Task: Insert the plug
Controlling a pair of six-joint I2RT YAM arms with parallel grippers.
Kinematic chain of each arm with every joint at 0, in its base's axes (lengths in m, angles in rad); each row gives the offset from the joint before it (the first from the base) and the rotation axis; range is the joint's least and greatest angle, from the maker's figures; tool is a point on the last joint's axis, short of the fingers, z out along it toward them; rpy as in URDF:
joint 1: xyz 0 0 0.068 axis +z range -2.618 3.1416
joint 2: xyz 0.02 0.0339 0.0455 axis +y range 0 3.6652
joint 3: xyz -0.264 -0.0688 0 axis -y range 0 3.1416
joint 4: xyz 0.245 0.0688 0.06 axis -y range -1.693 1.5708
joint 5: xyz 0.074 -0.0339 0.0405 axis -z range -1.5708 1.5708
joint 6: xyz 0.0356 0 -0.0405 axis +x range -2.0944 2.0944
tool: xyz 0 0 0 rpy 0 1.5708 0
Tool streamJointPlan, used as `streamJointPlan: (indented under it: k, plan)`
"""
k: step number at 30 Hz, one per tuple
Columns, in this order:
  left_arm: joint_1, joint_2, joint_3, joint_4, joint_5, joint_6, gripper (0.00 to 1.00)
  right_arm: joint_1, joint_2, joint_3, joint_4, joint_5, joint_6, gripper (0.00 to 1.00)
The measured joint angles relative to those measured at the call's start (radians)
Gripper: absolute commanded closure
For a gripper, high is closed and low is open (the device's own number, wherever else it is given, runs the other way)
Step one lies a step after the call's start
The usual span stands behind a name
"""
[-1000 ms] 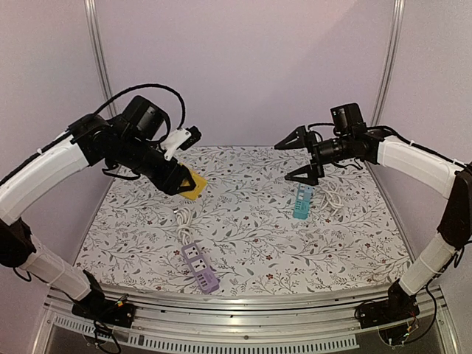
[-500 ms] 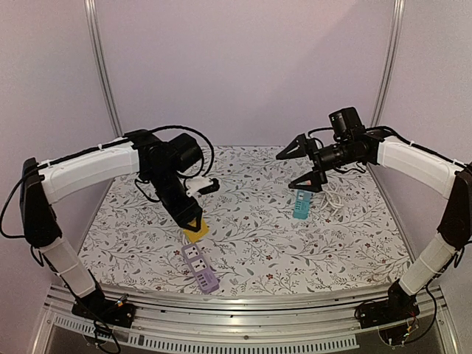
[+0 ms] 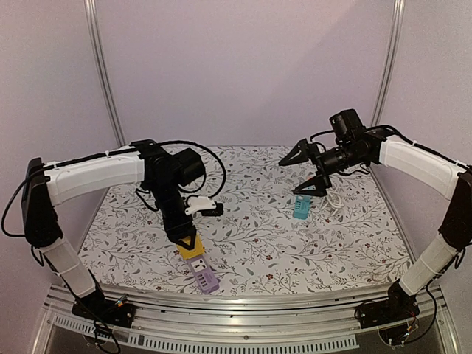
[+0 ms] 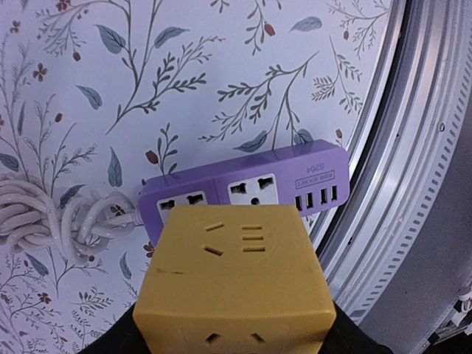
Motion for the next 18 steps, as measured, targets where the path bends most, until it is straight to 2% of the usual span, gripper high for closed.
streamJointPlan:
  k: [10, 18]
  plan:
    - [-0.019, 0.048, -0.006, 0.001, 0.025, -0.050, 1.00, 0.000, -0.140, -0.127, -0.002, 0.030, -0.002, 0.01]
    - [-0.072, 0.093, -0.031, 0.031, 0.021, -0.139, 1.00, 0.000, -0.146, -0.132, -0.002, 0.032, -0.002, 0.01]
